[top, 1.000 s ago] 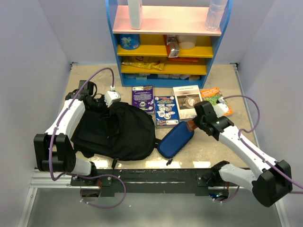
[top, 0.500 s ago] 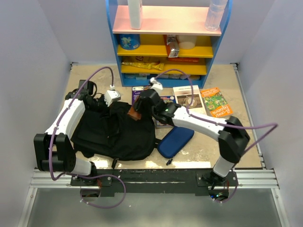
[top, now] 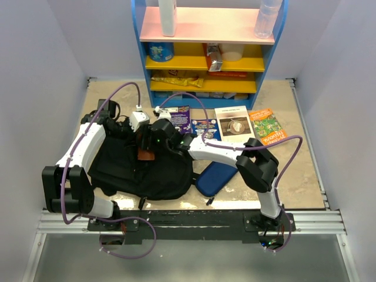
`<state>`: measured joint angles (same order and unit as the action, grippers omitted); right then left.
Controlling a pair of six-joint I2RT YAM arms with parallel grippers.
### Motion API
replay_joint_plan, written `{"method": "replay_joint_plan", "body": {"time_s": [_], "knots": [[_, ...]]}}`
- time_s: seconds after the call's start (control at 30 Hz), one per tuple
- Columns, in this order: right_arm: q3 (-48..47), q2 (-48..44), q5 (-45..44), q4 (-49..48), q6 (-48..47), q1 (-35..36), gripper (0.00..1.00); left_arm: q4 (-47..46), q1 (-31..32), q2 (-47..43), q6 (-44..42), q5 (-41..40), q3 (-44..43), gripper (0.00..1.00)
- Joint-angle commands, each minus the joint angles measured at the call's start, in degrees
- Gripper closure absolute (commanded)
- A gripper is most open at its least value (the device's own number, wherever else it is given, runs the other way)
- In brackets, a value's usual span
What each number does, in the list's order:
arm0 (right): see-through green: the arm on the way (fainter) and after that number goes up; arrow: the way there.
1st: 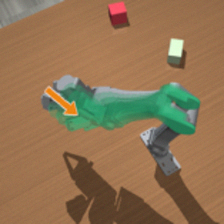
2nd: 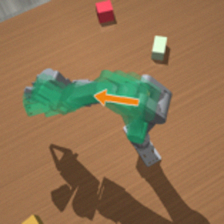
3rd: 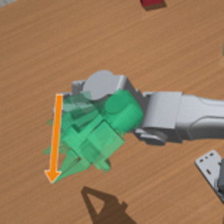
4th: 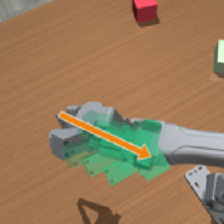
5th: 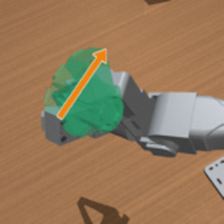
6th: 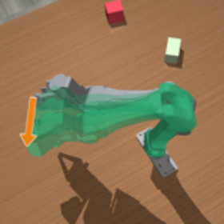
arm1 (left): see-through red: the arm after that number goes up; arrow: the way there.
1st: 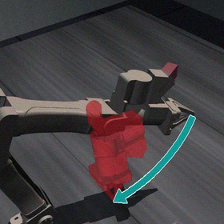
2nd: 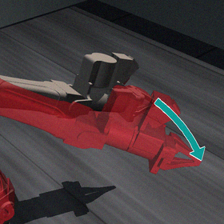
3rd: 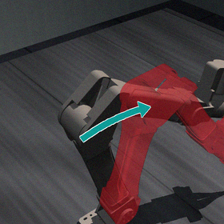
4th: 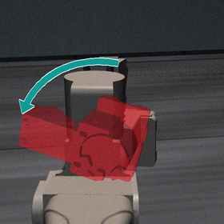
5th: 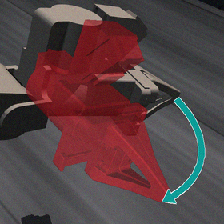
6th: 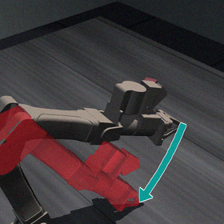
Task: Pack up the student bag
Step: Place the stationery in the student bag.
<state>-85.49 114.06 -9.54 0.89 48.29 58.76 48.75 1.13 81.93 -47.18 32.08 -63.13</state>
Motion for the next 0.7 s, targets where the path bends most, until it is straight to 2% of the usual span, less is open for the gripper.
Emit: {"method": "replay_joint_plan", "body": {"time_s": [0.0,0.13,0.27,0.47,0.67], "knots": [[-2.84,-0.51,4.96,-4.4,-2.59,0.83,0.35,-1.99,-0.42,-0.19,0.95,3.43,-0.94,1.0],[-3.36,1.77,5.76,-2.3,-3.2,0.83,0.28,-1.91,-0.42,-0.19,1.04,3.43,-1.03,1.0],[-2.32,1.96,5.33,1.13,-3.99,0.91,0.27,-1.73,-0.42,-0.46,0.95,3.17,-0.85,1.0],[1.9,-2.61,1.99,4.11,-10.14,0.65,0.28,-1.64,-0.42,-0.54,0.42,2.38,-0.5,1.0],[5.59,-6.65,8.21,3.61,-14.63,-1.98,0.25,-1.64,-0.42,-0.19,0.33,2.12,-0.5,1.0]]}}
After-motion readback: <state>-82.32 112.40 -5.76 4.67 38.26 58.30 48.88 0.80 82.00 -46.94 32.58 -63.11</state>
